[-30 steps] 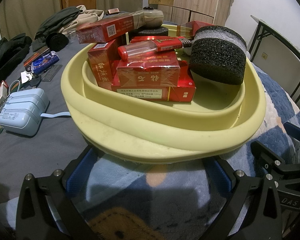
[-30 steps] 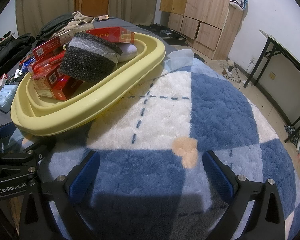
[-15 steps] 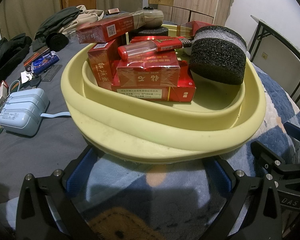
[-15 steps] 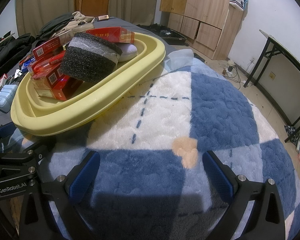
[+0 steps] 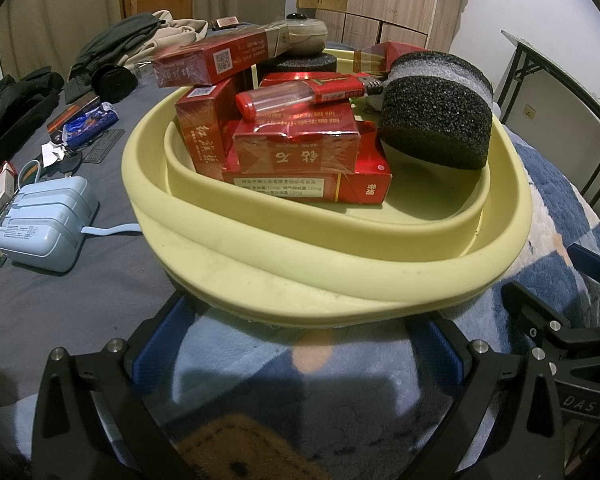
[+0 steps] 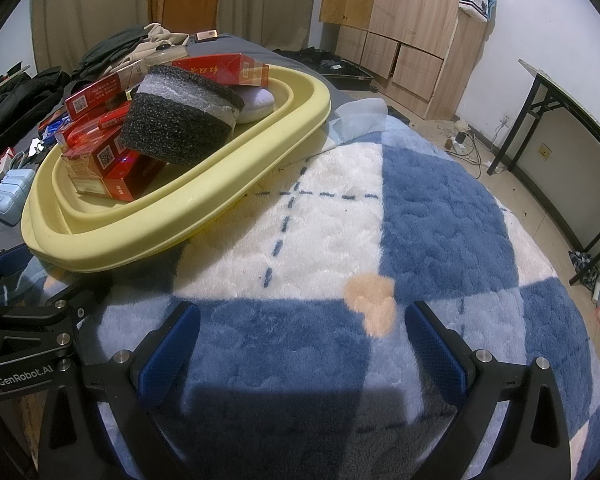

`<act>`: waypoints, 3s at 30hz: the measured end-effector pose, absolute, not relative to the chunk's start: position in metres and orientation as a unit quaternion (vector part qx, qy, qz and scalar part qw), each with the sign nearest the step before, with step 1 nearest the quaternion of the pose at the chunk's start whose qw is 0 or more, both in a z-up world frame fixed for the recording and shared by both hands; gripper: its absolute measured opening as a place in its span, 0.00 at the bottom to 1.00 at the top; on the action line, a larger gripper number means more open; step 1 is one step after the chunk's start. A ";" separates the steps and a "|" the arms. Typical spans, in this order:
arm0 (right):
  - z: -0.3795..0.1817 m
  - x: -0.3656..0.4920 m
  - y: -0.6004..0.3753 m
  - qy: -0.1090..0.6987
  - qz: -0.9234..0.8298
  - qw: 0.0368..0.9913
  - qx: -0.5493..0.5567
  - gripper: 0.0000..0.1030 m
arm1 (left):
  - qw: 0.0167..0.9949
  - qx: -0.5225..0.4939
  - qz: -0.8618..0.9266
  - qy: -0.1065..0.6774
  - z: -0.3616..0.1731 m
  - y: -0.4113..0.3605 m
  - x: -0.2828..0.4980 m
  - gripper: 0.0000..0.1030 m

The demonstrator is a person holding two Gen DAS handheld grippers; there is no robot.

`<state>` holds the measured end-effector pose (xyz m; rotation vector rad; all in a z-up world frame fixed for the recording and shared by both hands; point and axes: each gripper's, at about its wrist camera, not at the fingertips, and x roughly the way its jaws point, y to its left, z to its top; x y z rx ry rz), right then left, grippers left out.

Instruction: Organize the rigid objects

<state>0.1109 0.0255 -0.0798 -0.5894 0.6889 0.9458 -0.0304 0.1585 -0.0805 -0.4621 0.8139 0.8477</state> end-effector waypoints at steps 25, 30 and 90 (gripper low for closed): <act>-0.080 0.111 0.026 0.320 0.440 0.793 -0.274 1.00 | 0.807 -0.216 0.396 0.380 -0.081 0.159 -0.030 1.00; -0.080 0.111 0.026 0.320 0.440 0.793 -0.274 1.00 | 0.807 -0.216 0.396 0.381 -0.080 0.159 -0.031 1.00; -0.079 0.110 0.024 0.320 0.440 0.793 -0.274 1.00 | 0.807 -0.216 0.396 0.380 -0.081 0.158 -0.031 1.00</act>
